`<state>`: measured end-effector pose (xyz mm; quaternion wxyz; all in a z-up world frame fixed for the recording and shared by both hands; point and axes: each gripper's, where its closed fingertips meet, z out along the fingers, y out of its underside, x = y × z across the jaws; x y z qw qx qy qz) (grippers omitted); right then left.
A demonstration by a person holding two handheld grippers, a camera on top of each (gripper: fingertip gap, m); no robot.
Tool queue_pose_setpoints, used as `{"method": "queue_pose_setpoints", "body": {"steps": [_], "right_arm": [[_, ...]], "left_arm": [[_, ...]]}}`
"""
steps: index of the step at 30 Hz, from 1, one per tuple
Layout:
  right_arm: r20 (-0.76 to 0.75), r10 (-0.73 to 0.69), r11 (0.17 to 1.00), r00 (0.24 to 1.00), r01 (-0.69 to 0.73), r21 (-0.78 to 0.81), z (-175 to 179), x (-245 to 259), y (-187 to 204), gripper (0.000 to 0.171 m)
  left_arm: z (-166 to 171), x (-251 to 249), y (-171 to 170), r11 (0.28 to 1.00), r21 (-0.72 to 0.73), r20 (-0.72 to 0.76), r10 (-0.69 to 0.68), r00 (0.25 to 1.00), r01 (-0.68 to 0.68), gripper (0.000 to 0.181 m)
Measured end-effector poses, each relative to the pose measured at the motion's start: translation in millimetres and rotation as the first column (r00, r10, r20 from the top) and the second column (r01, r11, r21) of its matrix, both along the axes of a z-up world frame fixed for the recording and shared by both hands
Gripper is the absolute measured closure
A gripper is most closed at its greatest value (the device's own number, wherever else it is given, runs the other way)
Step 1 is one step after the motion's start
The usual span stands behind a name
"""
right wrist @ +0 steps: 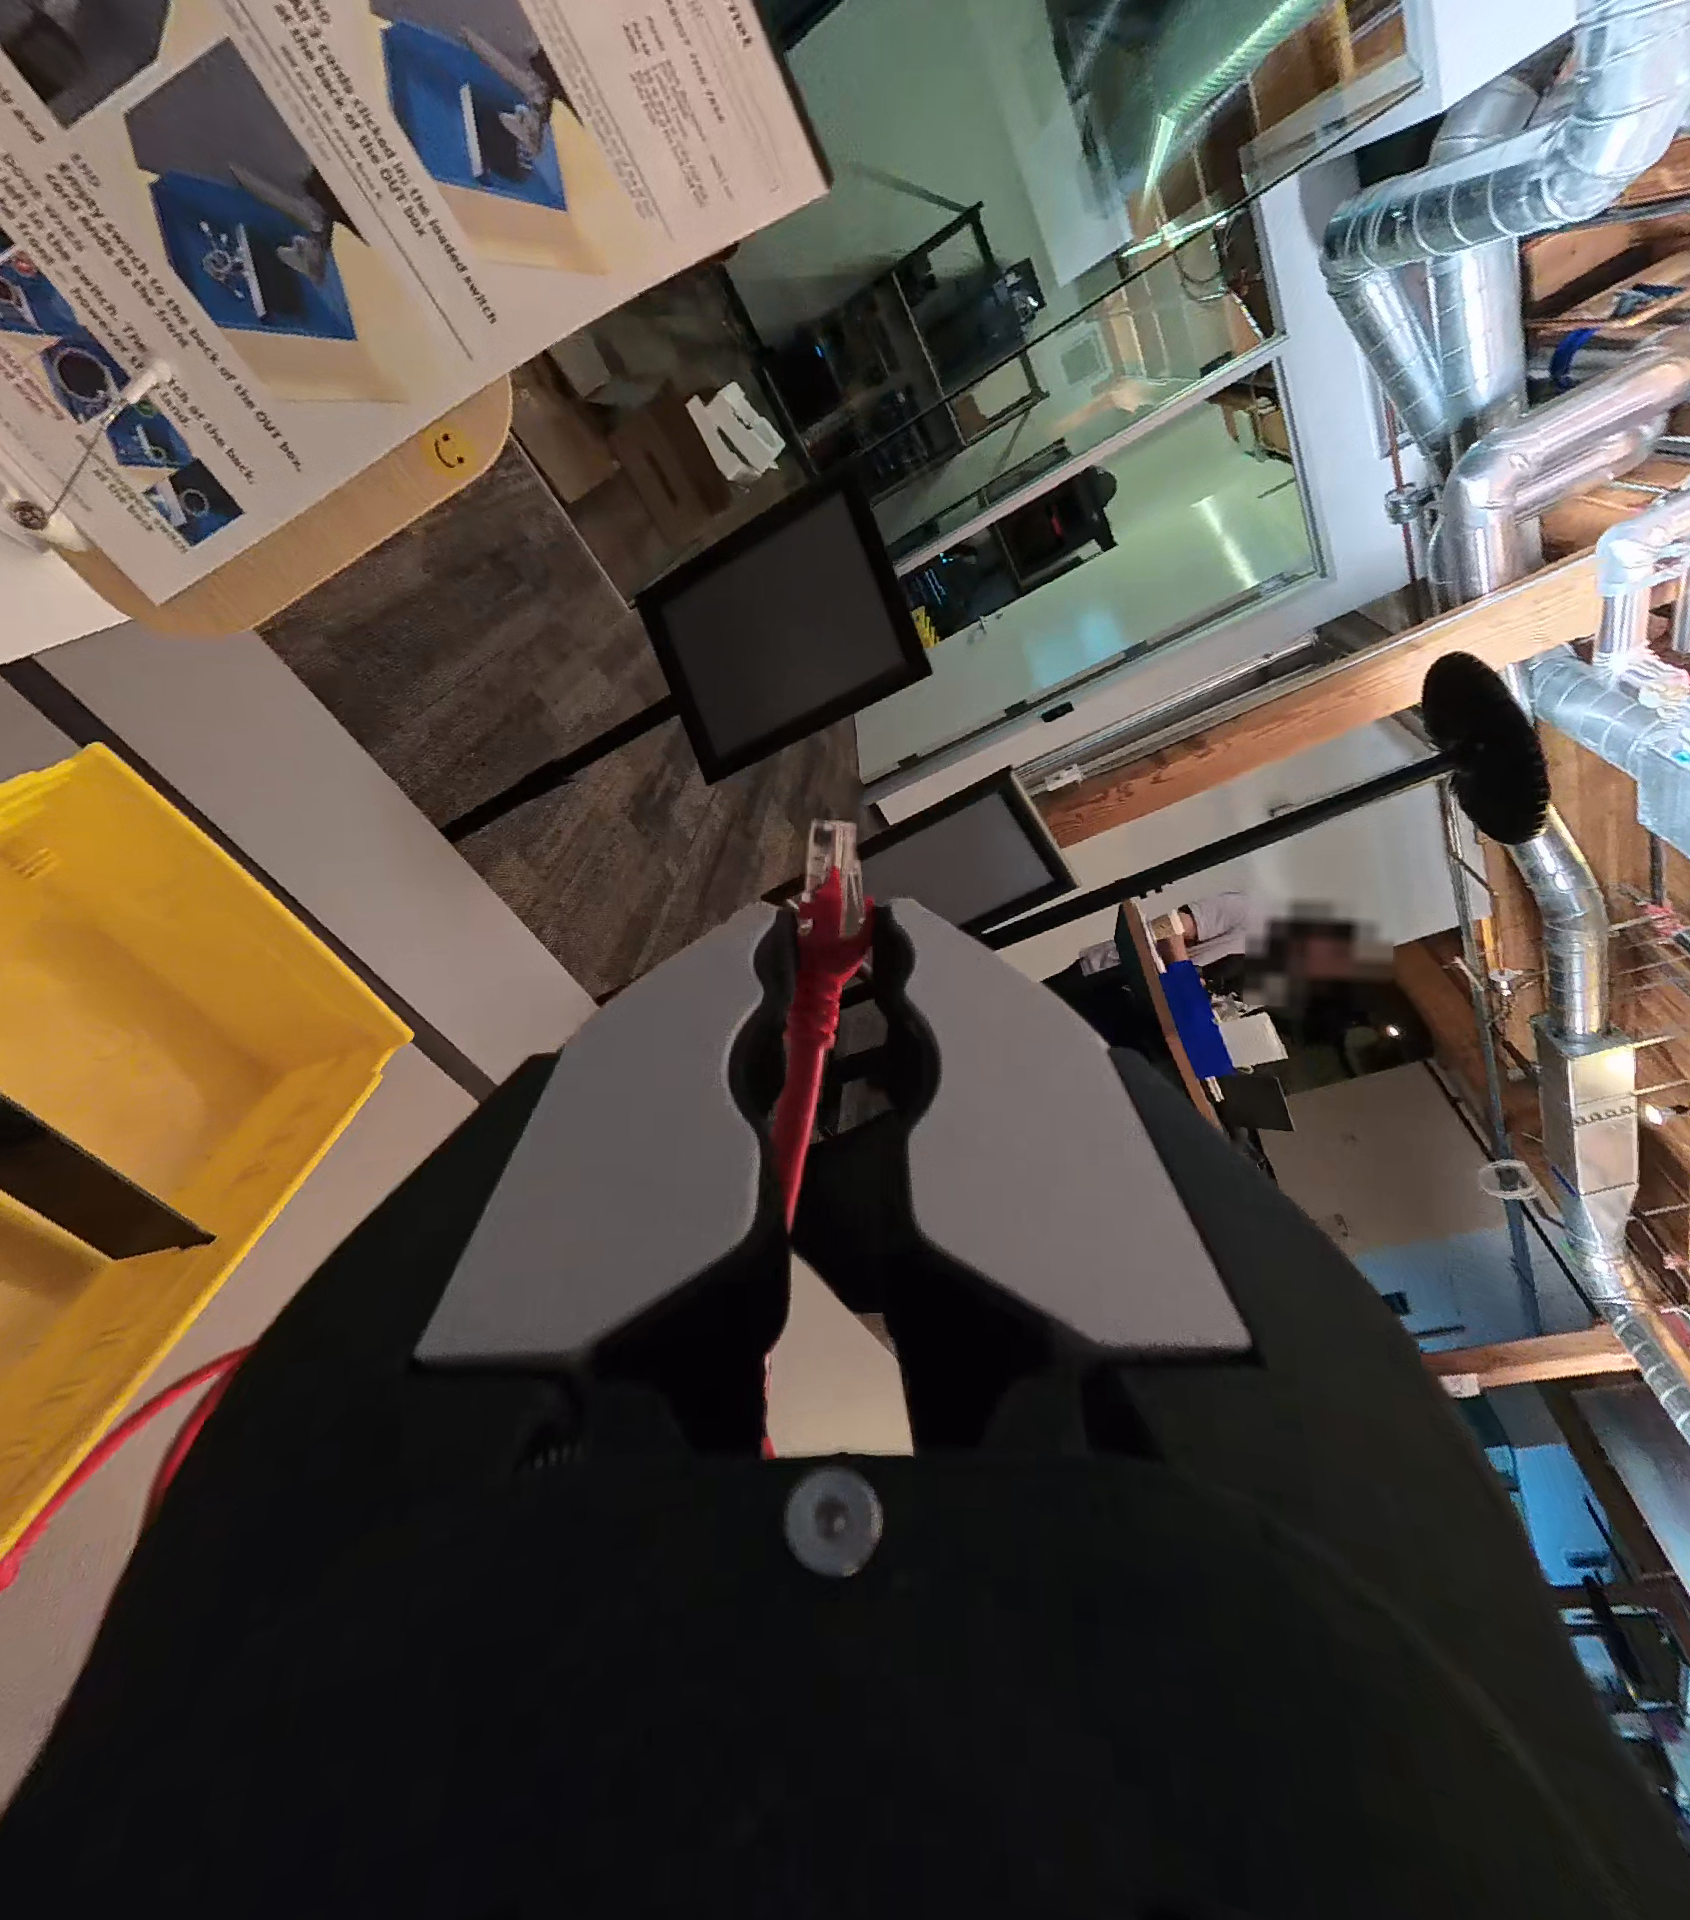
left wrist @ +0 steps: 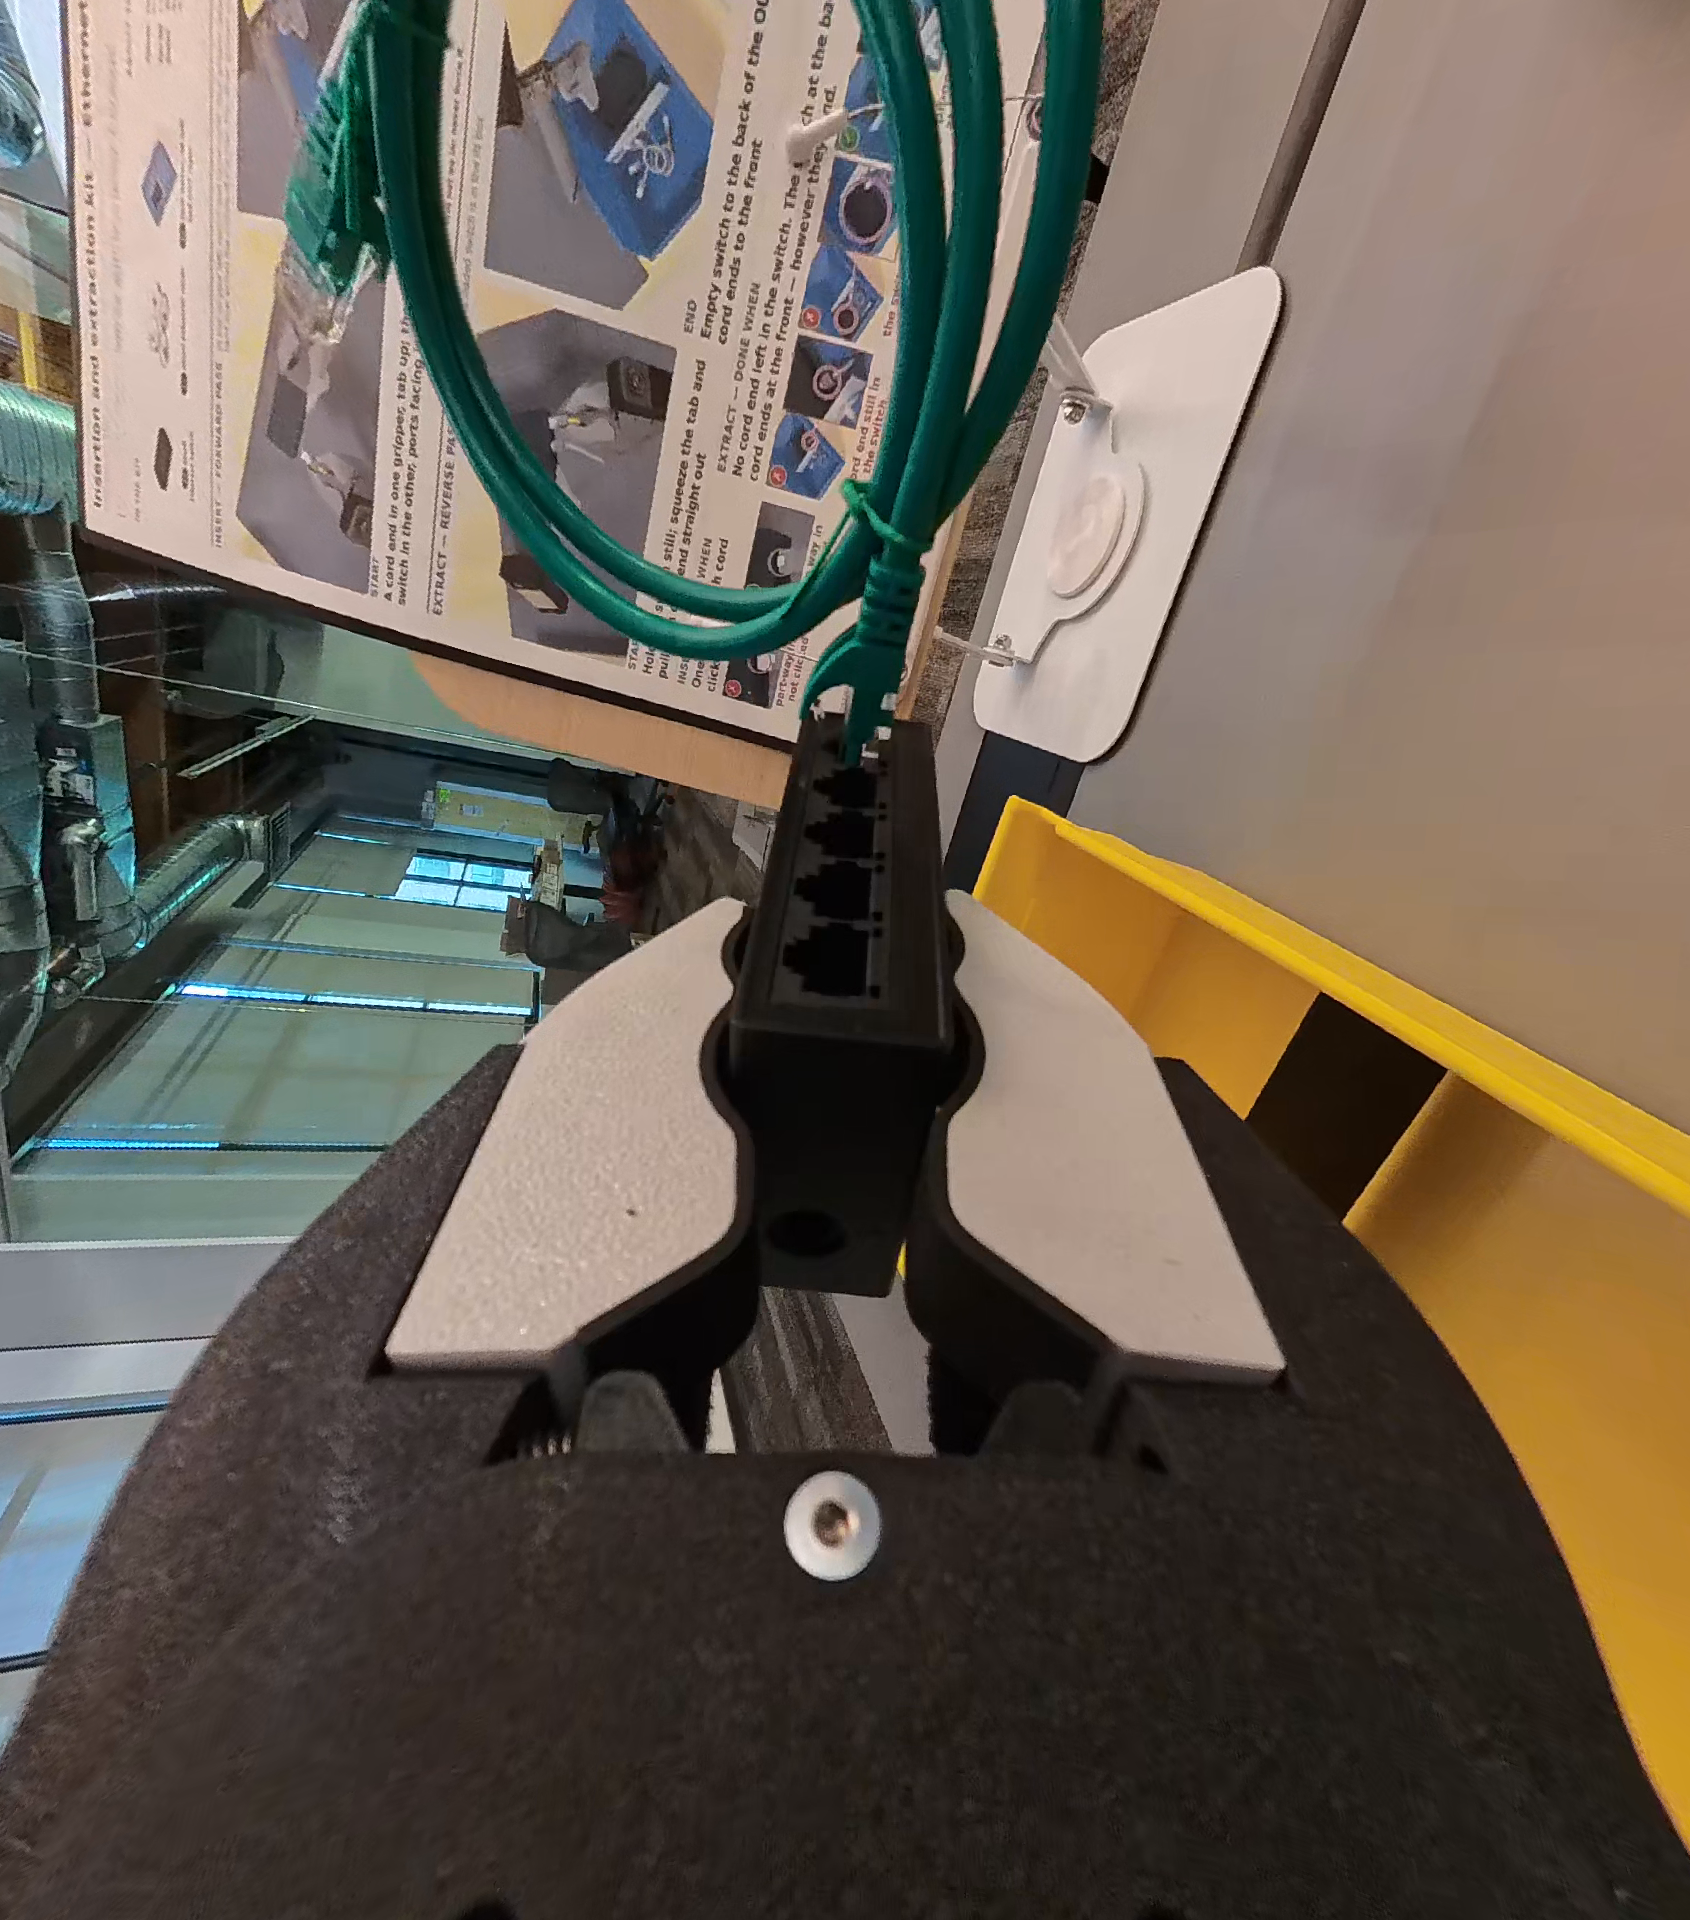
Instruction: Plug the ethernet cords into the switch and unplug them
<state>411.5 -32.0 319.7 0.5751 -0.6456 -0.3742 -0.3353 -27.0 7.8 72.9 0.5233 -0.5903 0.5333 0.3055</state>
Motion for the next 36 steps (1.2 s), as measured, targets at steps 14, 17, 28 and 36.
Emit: {"method": "queue_pose_setpoints", "body": {"steps": [14,17,28,36], "right_arm": [[0.096,-0.012,0.999,0.995,0.016,-0.043,3.9,-33.5,12.5,0.156],[0.085,0.009,0.995,0.996,0.0,-0.103,-17.6,-45.4,20.1,0.156],[0.01,0.045,0.943,0.999,-0.039,-0.329,-139.3,-70.4,49.2,0.156],[-0.202,0.073,0.865,0.977,-0.163,-0.475,-224.0,-76.6,53.5,0.156]], "left_arm": [[-3.7,3.3,-1.3,1.0,-0.007,-0.017,-0.002,1.0,0.002,0.151],[-2.1,1.7,-1.7,1.0,-0.005,-0.012,-0.002,1.0,0.002,0.151],[0.0,1.1,-4.1,1.0,-0.005,-0.011,-0.007,1.0,0.007,0.151],[-1.6,2.5,-4.2,1.0,-0.008,-0.017,-0.011,1.0,0.011,0.151]]}}
